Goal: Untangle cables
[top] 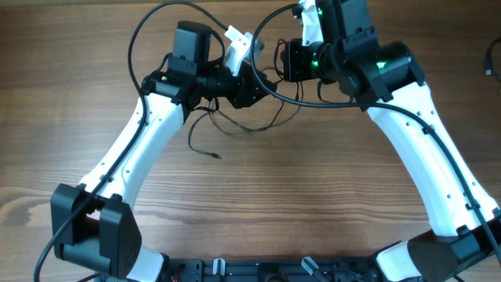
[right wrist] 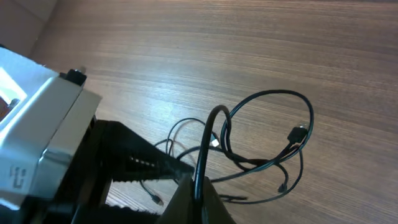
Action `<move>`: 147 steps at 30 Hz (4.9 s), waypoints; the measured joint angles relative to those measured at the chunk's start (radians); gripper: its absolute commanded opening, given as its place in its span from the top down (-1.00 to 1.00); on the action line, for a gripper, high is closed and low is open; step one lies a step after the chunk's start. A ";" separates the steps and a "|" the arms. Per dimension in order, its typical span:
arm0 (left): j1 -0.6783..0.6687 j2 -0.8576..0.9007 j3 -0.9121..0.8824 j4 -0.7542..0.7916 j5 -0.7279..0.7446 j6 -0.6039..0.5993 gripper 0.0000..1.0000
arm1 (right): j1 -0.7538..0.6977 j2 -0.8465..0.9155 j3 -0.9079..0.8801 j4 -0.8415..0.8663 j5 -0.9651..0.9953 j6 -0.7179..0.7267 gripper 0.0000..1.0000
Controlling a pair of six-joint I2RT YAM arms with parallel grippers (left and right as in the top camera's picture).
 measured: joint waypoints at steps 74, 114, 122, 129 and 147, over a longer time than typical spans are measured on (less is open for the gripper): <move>0.338 -0.010 0.000 -0.078 -0.740 -0.020 0.91 | -0.118 0.000 0.000 -0.055 0.208 0.019 0.91; 0.707 -0.203 0.000 -0.051 -0.715 -0.035 0.85 | -0.912 0.041 0.000 -0.135 0.531 0.037 0.92; 0.780 -0.204 0.000 -0.043 -0.715 -0.035 0.81 | -1.017 0.041 0.000 -0.108 0.483 0.037 0.91; 0.857 -0.204 0.000 -0.035 -0.715 -0.034 0.81 | -1.077 0.041 0.000 -0.101 0.467 0.037 0.92; 0.880 -0.206 0.000 -0.029 -0.111 -0.037 0.79 | -1.057 0.041 0.000 -0.071 -0.116 -0.266 0.91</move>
